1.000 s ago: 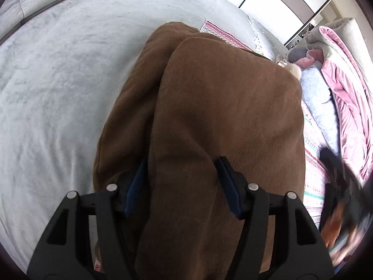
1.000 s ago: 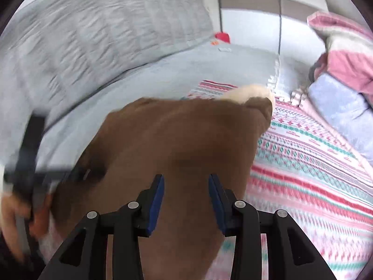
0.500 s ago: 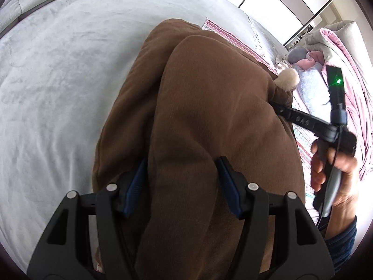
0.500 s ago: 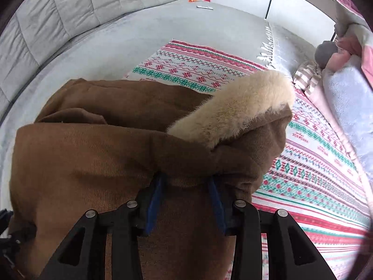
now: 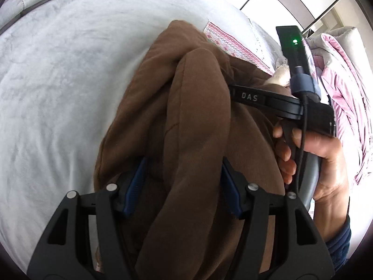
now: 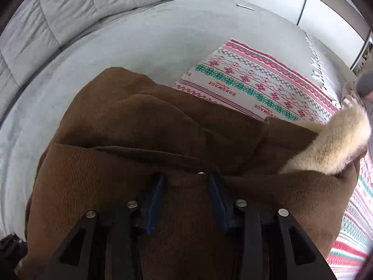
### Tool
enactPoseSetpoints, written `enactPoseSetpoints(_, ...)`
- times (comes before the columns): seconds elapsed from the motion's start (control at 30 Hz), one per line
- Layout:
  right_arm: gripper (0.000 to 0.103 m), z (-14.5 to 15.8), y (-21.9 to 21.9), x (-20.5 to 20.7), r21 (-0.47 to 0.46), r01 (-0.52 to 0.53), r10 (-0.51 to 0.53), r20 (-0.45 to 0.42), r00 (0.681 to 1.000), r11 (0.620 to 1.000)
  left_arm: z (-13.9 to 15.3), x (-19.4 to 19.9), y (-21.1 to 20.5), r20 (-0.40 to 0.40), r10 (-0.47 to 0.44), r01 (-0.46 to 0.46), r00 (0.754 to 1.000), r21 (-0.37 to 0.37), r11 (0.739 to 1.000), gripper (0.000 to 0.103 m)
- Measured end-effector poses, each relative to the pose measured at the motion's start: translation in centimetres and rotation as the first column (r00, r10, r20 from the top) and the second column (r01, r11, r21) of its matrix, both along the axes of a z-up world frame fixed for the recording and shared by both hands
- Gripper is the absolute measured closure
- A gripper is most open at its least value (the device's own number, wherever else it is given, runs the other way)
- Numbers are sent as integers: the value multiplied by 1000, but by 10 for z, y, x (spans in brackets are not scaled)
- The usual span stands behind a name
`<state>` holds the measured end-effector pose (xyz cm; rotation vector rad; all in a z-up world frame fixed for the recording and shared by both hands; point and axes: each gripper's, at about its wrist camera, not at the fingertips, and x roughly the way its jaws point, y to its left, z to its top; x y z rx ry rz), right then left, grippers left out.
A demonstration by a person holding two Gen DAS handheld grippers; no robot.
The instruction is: Fold large clothes
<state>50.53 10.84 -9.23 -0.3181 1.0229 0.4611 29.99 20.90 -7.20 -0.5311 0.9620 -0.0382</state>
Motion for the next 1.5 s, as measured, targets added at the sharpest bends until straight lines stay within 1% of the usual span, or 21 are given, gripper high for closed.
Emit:
enactPoseSetpoints(0.07, 62, 5, -2, -4, -3, -4, 4, 13, 1000, 1000, 1, 0, -2, 3, -12, 12, 1000, 8, 1000, 39)
enactPoseSetpoints(0.13, 62, 15, -7, -13, 17, -8, 7, 57, 998, 1000, 2, 1, 0, 4, -20, 20, 1000, -11, 1000, 39)
enactPoseSetpoints(0.17, 61, 25, -15, -22, 44, -2, -2, 79, 997, 999, 2, -1, 6, 9, -21, 21, 1000, -48, 999, 39)
enactPoseSetpoints(0.23, 48, 41, -37, -40, 124, 10, -20, 86, 996, 992, 1, -4, 16, 21, -14, 17, 1000, -119, 993, 39)
enactPoseSetpoints(0.3, 39, 54, -67, -64, 209, 18, -37, 88, 995, 978, 0, -8, 26, 31, -1, 7, 1000, -188, 982, 39)
enactPoseSetpoints(0.37, 37, 56, -96, -83, 229, 53, -73, 81, 994, 972, 0, -12, 34, 37, 13, -4, 999, -241, 971, 39)
enactPoseSetpoints(0.43, 37, 54, -130, -103, 268, 91, -107, 45, 993, 959, 2, -18, 38, 48, 25, -11, 999, -264, 964, 39)
enactPoseSetpoints(0.5, 37, 47, -161, -129, 300, 119, -127, 6, 992, 947, 4, -23, 37, 59, 21, -7, 998, -243, 970, 39)
enactPoseSetpoints(0.6, 37, 41, -184, -169, 314, 106, -106, -20, 994, 943, 11, -29, 29, 68, 15, -5, 998, -140, 990, 39)
enactPoseSetpoints(0.67, 37, 40, -189, -186, 330, 91, -89, -21, 996, 940, 13, -31, 25, 65, 22, -16, 998, -92, 996, 39)
enactPoseSetpoints(0.73, 38, 35, -180, -207, 292, 63, -62, -13, 998, 954, 12, -29, 24, 54, 27, -24, 998, -50, 998, 39)
enactPoseSetpoints(0.8, 38, 18, -169, -215, 193, 61, -65, 13, 998, 979, 10, -28, 20, 39, 15, -15, 999, -10, 1000, 39)
enactPoseSetpoints(0.83, 36, 9, -165, -215, 166, 68, -73, 25, 997, 984, 10, -28, 18, 39, 10, -11, 999, 8, 1000, 39)
enactPoseSetpoints(0.9, 35, 5, -163, -213, 172, 81, -86, 19, 996, 982, 10, -27, 16, 38, 6, -7, 999, 33, 999, 39)
enactPoseSetpoints(0.97, 35, 7, -164, -212, 171, 85, -87, 7, 996, 982, 11, -28, 19, 42, 11, -12, 999, 15, 1000, 39)
enactPoseSetpoints(1.07, 34, 7, -165, -213, 182, 89, -93, 13, 996, 979, 17, -41, 30, 61, 17, -14, 998, -44, 999, 39)
enactPoseSetpoints(1.13, 34, 6, -169, -213, 205, 102, -106, 10, 994, 973, 20, -52, 37, 80, 28, -24, 996, -51, 998, 38)
enactPoseSetpoints(1.2, 34, 3, -170, -213, 217, 113, -119, 15, 993, 970, 17, -63, 44, 65, 56, -53, 996, -43, 998, 31)
enactPoseSetpoints(1.23, 33, 3, -170, -214, 221, 117, -125, 19, 992, 968, 15, -68, 47, 57, 61, -58, 996, -53, 997, 28)
enactPoseSetpoints(1.37, 33, 2, -171, -219, 240, 130, -142, 34, 989, 962, 1, -81, 53, 36, 8, -3, 999, -158, 987, 28)
enactPoseSetpoints(1.5, 33, 0, -173, -222, 256, 139, -153, 33, 988, 957, -9, -90, 51, 18, 22, -19, 1000, -166, 986, 20)
